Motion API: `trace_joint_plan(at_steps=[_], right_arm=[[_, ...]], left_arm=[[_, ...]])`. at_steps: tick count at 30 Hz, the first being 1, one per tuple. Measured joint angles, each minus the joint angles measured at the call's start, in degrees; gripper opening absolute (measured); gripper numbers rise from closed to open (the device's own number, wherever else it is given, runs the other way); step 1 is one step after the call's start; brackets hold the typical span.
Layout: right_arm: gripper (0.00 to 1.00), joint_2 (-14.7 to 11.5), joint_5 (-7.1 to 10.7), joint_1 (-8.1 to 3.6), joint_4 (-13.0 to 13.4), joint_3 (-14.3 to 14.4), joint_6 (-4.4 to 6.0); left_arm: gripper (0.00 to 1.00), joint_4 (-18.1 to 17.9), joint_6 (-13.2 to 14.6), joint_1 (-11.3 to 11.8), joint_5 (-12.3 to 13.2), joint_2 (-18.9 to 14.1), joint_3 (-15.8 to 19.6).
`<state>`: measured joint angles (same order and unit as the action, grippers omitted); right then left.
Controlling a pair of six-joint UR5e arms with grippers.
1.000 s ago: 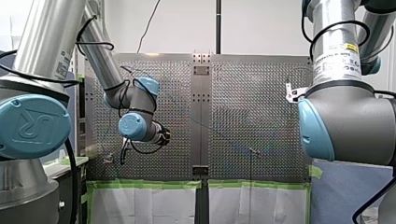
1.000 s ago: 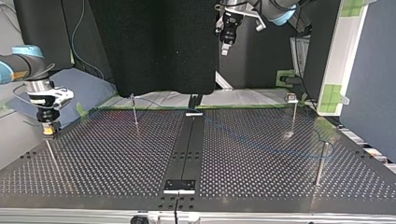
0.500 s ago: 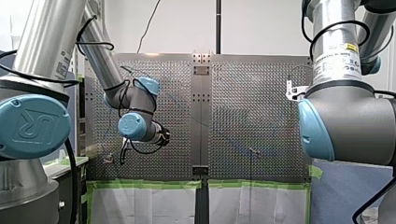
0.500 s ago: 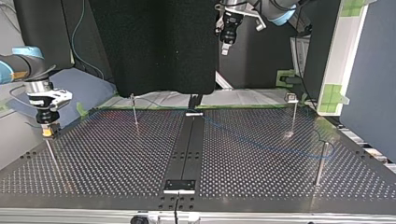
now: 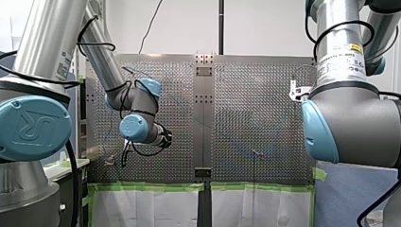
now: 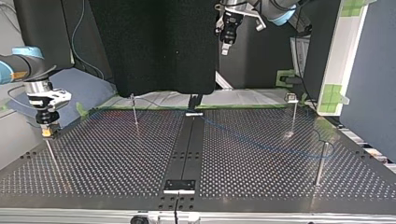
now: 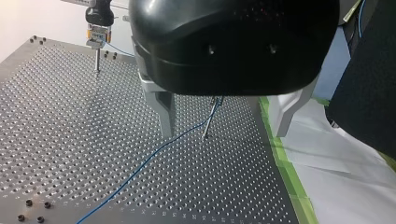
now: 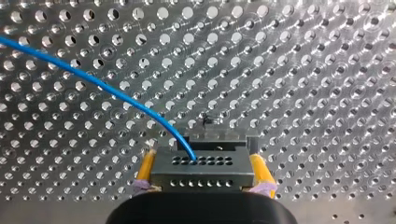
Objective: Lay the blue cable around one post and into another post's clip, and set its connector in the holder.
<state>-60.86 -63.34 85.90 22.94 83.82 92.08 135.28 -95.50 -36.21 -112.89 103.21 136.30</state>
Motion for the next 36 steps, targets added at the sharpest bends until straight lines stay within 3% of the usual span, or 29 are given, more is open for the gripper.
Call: trace_joint_plan(at_steps=[12,23,36], right_arm=[[0.0,-0.89,0.24,-0.03,0.01,-0.12,0.04],[0.0,-1.17,1.79,0.06,-0.04,-0.1,0.56],[0.0,-1.01,1.58,-0.12,-0.02,-0.09,1.0]], left_arm=[[1.0,0.0,0.14,-0.01,0.0,0.0,-0.01],[1.0,0.0,0.14,0.0,0.0,0.0,-0.05],[1.0,0.0,0.14,0.0,0.05,0.0,0.0]])
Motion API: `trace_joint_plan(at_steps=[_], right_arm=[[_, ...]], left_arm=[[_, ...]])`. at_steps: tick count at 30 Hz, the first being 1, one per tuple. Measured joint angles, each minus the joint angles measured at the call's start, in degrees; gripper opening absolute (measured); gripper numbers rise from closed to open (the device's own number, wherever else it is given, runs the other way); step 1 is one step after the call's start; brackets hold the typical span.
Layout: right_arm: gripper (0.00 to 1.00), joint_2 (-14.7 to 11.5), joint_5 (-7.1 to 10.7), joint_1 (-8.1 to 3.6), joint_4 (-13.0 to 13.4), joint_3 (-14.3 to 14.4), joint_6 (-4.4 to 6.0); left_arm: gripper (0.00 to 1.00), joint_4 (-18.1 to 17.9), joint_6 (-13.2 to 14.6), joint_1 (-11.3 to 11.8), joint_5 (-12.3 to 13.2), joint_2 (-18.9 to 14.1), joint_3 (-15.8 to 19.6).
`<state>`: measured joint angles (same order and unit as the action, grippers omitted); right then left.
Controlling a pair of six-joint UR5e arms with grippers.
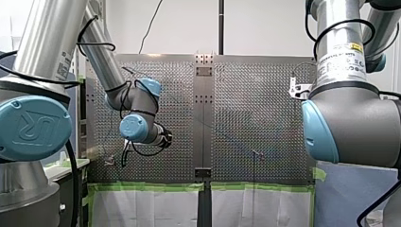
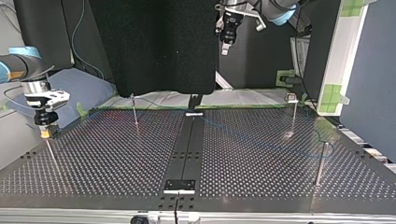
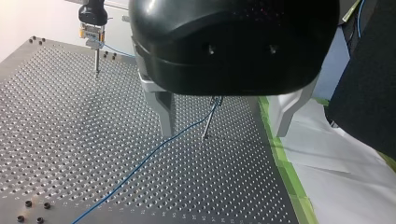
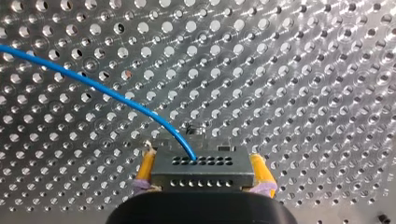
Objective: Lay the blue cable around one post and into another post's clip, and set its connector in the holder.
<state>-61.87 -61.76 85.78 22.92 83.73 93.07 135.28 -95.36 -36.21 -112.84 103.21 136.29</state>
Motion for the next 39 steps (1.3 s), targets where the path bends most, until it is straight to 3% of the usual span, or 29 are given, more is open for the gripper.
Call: trace_joint_plan(at_steps=[10,18,39], right_arm=[[0.0,0.39,-0.06,-0.17,0.67,0.0,0.16],[0.0,0.5,-0.04,-0.21,1.19,0.0,0.92],[0.0,0.98,-0.05,-0.27,2.16,0.0,0.91]], left_arm=[[1.0,0.0,0.0,0.01,0.02,0.0,-0.03],[1.0,0.0,0.0,0.01,-0.01,0.0,-0.01],[1.0,0.0,0.0,-0.01,0.02,0.0,0.0]])
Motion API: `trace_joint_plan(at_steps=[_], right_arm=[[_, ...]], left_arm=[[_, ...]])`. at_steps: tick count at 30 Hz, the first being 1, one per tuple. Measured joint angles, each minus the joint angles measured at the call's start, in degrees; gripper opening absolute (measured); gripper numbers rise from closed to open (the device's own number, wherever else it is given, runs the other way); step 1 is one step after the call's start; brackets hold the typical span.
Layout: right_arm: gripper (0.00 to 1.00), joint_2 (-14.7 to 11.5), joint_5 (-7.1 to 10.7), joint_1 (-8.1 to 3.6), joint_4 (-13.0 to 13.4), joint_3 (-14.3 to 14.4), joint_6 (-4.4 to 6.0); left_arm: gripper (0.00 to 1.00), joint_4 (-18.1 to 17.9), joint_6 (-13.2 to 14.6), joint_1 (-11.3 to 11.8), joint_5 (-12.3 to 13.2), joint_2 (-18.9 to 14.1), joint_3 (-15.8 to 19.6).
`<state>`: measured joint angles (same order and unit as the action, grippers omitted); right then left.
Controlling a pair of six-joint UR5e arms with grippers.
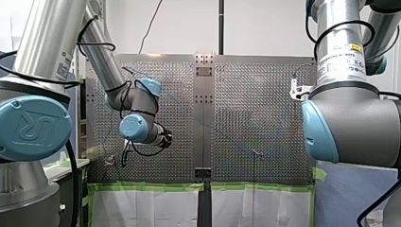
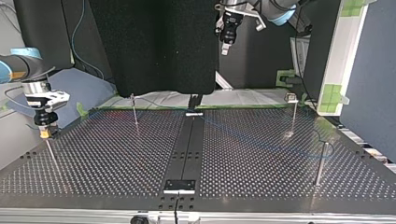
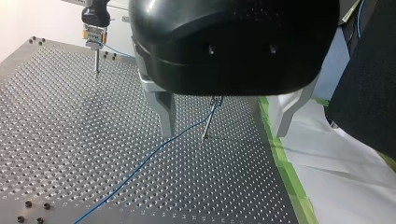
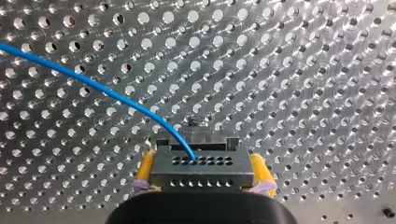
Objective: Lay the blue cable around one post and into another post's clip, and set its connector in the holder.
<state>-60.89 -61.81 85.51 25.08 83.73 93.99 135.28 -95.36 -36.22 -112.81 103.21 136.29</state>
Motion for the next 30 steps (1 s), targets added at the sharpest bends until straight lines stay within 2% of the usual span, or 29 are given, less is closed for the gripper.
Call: trace_joint_plan(at_steps=[10,30], right_arm=[[0.0,0.51,0.14,-0.03,-0.24,0.0,-0.21],[0.0,0.67,0.99,-0.18,1.27,-0.3,0.07]], left_arm=[[1.0,0.03,0.0,-0.01,0.0,0.0,0.0],[1.0,0.0,0.21,0.03,0.01,0.0,-0.07]])
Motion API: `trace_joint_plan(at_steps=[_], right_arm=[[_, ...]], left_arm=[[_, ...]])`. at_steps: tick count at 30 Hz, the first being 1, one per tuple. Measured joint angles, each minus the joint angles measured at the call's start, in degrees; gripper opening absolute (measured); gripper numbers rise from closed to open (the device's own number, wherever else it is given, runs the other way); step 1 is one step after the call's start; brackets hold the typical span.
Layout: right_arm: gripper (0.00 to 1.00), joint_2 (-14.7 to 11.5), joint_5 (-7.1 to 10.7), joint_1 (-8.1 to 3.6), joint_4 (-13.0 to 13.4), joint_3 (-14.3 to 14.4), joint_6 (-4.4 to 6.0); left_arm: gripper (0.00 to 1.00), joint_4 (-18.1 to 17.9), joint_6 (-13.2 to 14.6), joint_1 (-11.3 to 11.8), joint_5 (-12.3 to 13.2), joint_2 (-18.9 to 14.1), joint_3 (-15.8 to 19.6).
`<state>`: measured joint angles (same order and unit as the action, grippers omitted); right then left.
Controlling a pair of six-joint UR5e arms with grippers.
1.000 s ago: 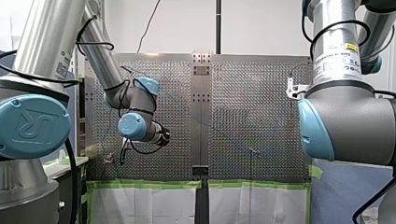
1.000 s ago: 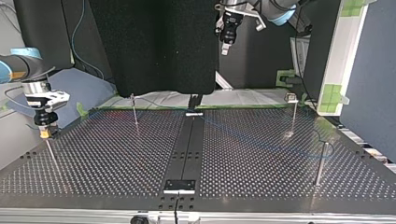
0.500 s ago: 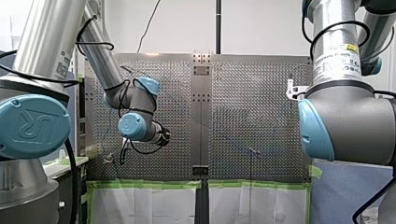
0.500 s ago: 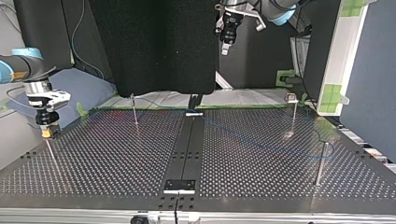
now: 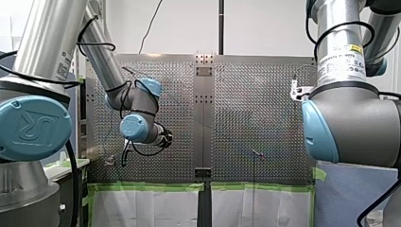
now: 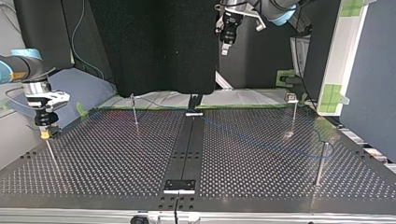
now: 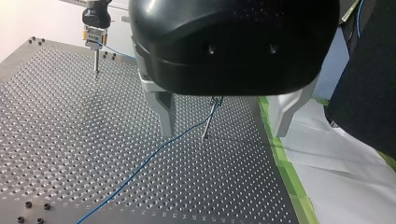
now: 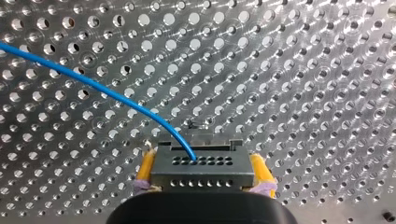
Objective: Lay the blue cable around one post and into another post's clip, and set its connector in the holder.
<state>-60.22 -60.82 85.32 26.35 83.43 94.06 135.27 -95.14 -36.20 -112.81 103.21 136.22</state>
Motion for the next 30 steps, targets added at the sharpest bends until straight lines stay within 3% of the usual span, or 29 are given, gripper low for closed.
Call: trace_joint_plan(at_steps=[30], right_arm=[[0.0,0.45,1.48,-0.46,-0.26,-0.17,-0.44]], left_arm=[[1.0,0.1,0.03,-0.03,0.0,0.0,0.02]])
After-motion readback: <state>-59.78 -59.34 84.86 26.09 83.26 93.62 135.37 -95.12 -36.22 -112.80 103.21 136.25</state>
